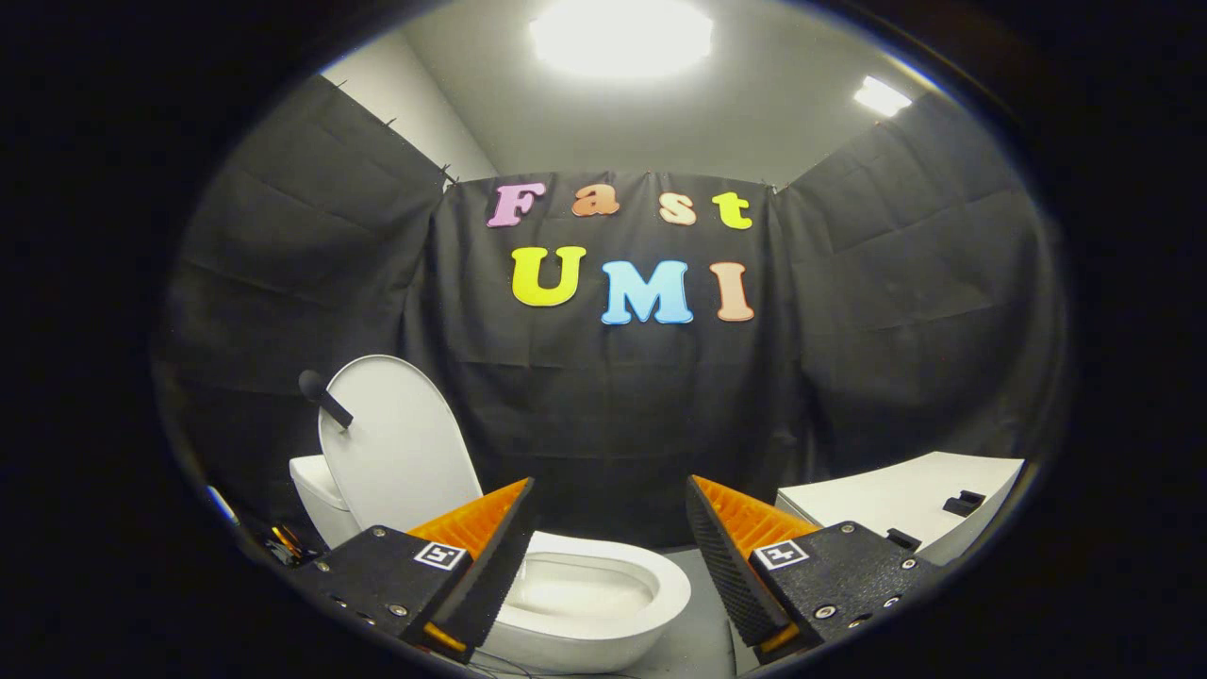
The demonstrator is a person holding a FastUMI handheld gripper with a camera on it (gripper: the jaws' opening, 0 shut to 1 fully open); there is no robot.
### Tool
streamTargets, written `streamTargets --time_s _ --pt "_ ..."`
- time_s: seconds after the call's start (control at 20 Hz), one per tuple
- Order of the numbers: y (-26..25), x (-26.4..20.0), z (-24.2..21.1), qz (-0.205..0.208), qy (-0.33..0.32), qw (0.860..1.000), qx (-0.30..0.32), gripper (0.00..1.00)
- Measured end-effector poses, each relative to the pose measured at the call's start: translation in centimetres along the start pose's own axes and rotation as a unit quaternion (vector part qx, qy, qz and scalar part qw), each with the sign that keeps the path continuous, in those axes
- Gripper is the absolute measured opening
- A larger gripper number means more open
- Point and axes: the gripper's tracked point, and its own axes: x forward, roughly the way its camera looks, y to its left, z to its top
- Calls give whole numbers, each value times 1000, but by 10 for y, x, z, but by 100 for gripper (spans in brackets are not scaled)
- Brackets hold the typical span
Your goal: Open the toilet lid.
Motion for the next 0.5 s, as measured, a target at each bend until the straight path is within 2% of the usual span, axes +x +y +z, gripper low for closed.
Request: streamTargets --time_s 0.5 --pt "16 0 -5 21 7 1000 -1 95"
